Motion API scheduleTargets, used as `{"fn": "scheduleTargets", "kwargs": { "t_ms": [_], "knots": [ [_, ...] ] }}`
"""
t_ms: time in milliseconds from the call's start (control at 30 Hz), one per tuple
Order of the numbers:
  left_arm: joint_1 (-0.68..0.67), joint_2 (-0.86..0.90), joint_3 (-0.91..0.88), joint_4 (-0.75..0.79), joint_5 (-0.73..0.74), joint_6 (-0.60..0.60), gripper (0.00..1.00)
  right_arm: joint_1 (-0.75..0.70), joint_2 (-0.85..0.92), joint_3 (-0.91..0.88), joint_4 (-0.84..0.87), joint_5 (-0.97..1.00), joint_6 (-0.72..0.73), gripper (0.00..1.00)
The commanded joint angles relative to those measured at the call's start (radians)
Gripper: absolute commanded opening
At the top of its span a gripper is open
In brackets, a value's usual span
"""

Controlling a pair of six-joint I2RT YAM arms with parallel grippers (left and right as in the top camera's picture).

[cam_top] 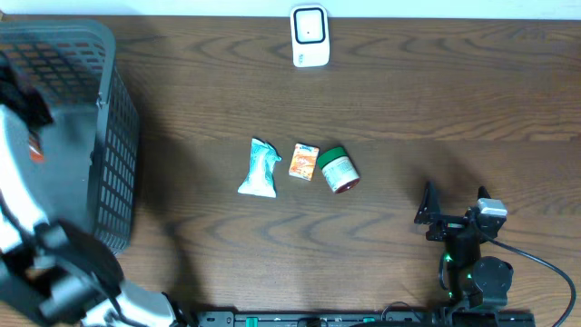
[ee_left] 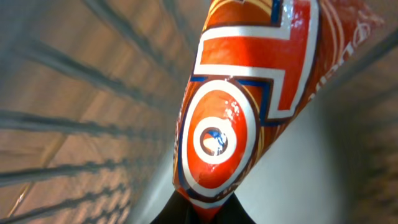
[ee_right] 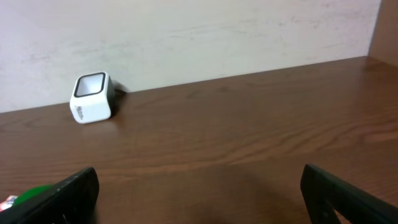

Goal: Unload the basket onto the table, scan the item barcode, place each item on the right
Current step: 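Grasp the red chocolate bar with the left gripper and lift it, then carry the bar past the scanner and drop it beside the wipes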

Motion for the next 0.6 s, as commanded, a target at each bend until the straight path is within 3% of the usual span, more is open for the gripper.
{"fn": "scheduleTargets", "kwargs": {
  "t_ms": [0, 200, 300, 367, 433, 567],
  "knots": [
    [-0.002, -0.196, 0.060, 0.057, 0.262, -0.163, 0.07, 0.010, -0.006, -0.002, -0.001, 0.005, -0.015, 0.99],
    [-0.148, -0.358, 0.059, 0.066, 0.660, -0.247, 0.07, 0.010, -0.006, -0.002, -0.001, 0.005, -0.015, 0.99],
    [-0.333, -0.370, 0.048, 0.022, 0.661, -0.246, 0.08, 0.010, -0.006, -0.002, -0.001, 0.005, -0.015, 0.99],
    [-0.482, -0.357, 0.023, -0.006, 0.606, -0.238, 0.07, 0.010, -0.006, -0.002, -0.001, 0.005, -0.015, 0.99],
    [-0.659, -0.314, -0.017, -0.021, 0.410, -0.251, 0.07, 0.010, -0.006, -0.002, -0.001, 0.005, -0.015, 0.99],
    [-0.810, -0.210, -0.066, -0.023, 0.069, -0.394, 0.08, 0.010, -0.006, -0.002, -0.001, 0.005, -0.015, 0.99]
  ]
}}
